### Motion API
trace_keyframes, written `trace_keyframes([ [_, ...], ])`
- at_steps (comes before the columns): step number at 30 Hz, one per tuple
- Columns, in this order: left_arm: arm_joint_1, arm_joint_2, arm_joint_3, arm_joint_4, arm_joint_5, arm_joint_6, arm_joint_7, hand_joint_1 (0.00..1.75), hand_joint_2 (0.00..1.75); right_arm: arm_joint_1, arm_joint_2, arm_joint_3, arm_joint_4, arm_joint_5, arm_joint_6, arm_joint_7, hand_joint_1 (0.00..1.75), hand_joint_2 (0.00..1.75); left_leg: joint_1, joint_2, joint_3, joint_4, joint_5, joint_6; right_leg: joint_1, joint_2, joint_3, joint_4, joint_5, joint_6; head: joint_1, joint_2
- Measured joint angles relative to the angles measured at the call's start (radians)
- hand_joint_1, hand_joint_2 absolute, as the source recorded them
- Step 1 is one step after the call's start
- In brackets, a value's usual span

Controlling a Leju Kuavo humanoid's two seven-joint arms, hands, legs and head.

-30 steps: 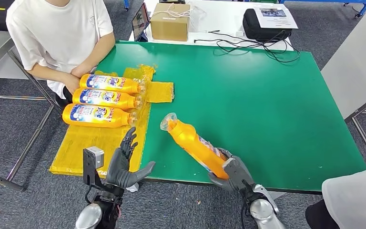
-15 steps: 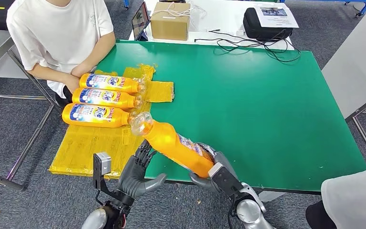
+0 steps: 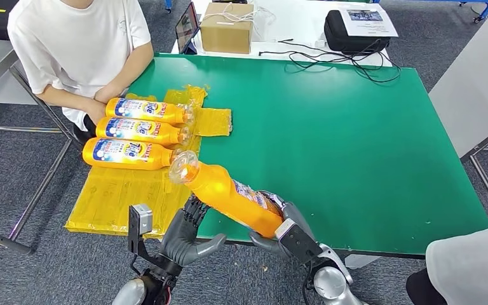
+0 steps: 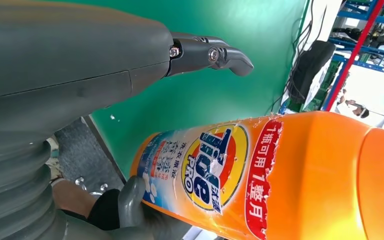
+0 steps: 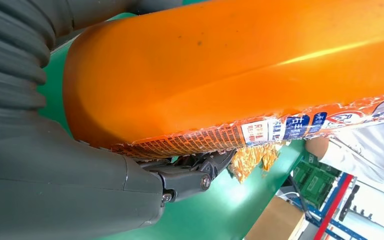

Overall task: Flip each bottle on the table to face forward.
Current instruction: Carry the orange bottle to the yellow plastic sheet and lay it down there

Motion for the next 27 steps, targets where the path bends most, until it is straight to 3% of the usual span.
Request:
trace_keyframes([
  [8, 0.0, -0.006, -0.01, 0.0, 0.03, 0.005, -0.003, 0.0, 1.75, 0.0, 0.001, 0.016, -0.008, -0.004, -0.002, -0.006, 1.75, 1.75, 0.0, 0.0, 0.0, 0.0, 0.0, 0.0, 0.0, 0.0, 0.0, 0.0, 0.0, 0.0, 0.0, 0.0],
  [14, 0.003, -0.009, -0.061, -0.012, 0.104, 0.091, 0.016, 0.0, 1.75, -0.015, 0.002, 0.086, 0.016, 0.053, -0.047, 0.026, 1.75, 1.75, 0.0, 0.0, -0.001, 0.0, 0.0, 0.0, 0.0, 0.0, 0.0, 0.0, 0.0, 0.0, 0.0, 0.0],
  [21, 0.002, -0.014, -0.078, -0.074, 0.185, 0.198, 0.031, 0.0, 1.75, -0.074, 0.041, 0.195, 0.152, 0.134, -0.128, 0.101, 1.75, 1.75, 0.0, 0.001, -0.001, 0.0, 0.0, 0.0, 0.0, 0.0, -0.001, 0.0, 0.0, 0.0, 0.0, 0.0],
  [27, -0.014, -0.017, -0.079, -0.092, 0.185, 0.207, 0.045, 0.0, 1.75, -0.138, 0.08, 0.269, 0.276, 0.109, -0.158, 0.107, 1.75, 1.75, 0.0, 0.0, -0.001, 0.0, 0.001, 0.0, 0.0, 0.0, -0.001, 0.0, 0.0, 0.0, 0.0, 0.0],
])
